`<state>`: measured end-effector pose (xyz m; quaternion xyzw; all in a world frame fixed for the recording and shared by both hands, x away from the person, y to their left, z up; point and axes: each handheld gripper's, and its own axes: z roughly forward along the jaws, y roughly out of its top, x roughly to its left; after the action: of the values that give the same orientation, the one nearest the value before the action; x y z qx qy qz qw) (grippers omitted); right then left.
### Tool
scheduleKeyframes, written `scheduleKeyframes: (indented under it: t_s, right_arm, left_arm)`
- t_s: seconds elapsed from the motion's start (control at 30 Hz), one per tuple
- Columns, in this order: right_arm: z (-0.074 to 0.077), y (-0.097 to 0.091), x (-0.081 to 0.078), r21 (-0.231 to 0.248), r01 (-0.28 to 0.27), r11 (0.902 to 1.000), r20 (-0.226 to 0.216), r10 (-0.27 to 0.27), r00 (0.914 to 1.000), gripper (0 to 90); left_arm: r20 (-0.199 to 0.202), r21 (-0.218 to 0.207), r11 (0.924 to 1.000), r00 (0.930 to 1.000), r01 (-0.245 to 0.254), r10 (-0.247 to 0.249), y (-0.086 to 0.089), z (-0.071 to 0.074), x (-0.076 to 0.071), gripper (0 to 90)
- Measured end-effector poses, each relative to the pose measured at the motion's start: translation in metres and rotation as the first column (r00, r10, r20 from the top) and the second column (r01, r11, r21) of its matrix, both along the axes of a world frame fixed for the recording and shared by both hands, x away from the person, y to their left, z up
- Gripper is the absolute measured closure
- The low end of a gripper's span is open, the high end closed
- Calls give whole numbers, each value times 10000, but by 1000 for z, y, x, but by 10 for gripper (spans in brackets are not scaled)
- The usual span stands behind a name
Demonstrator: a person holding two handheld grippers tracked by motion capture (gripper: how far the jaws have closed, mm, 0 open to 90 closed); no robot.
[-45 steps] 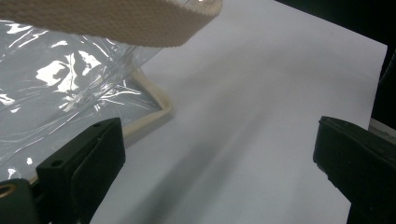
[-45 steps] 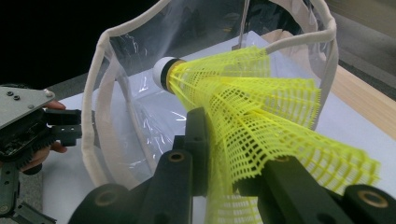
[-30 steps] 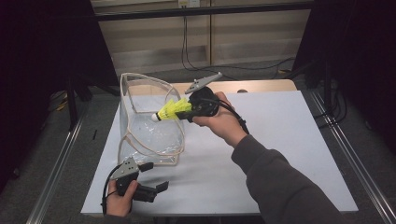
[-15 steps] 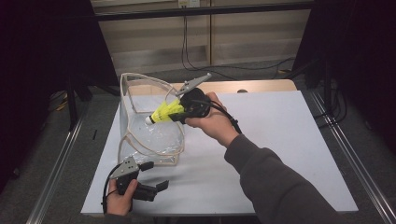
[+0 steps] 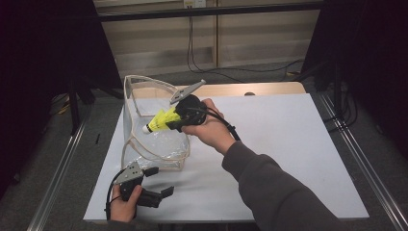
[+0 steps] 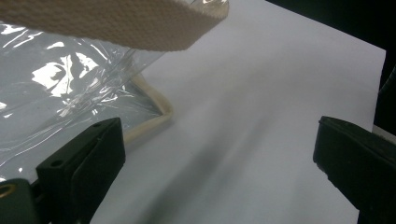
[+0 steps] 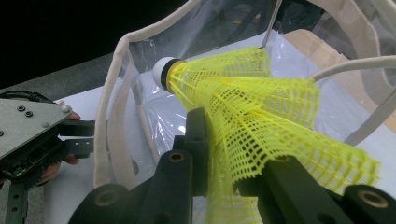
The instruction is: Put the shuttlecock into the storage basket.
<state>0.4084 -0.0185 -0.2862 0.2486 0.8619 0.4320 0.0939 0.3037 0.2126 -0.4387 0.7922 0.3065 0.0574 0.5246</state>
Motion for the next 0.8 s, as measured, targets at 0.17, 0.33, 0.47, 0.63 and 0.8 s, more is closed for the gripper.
scheduleKeyframes:
  t_s: [0.17, 0.33, 0.47, 0.63, 0.8]
  right_arm:
    - [-3, 7, 0, 21, -80, 10000, -7, 80, 10000, 793]
    - [-7, 13, 1, 63, -89, 9999, -64, 90, 9999, 793]
    - [-11, 19, 2, 130, -73, 9999, -108, 74, 9999, 793]
    - [-16, 24, 4, -20, -24, 10000, -208, 24, 9998, 793]
    - [-20, 28, 8, 53, 7, 10000, -245, -6, 9997, 793]
  left_arm:
    - [14, -15, 10000, 10000, -6, 6, 0, 0, 0, 23]
    - [-19, -12, 10000, 10000, 35, -35, -1, 0, 1, 23]
    - [7, -70, 10000, 10000, -12, 12, -1, 0, 0, 24]
    - [-1, -71, 10000, 10000, 6, -6, -1, 0, 1, 23]
    - [-17, -36, 10000, 10000, -10, 9, 0, 0, 1, 23]
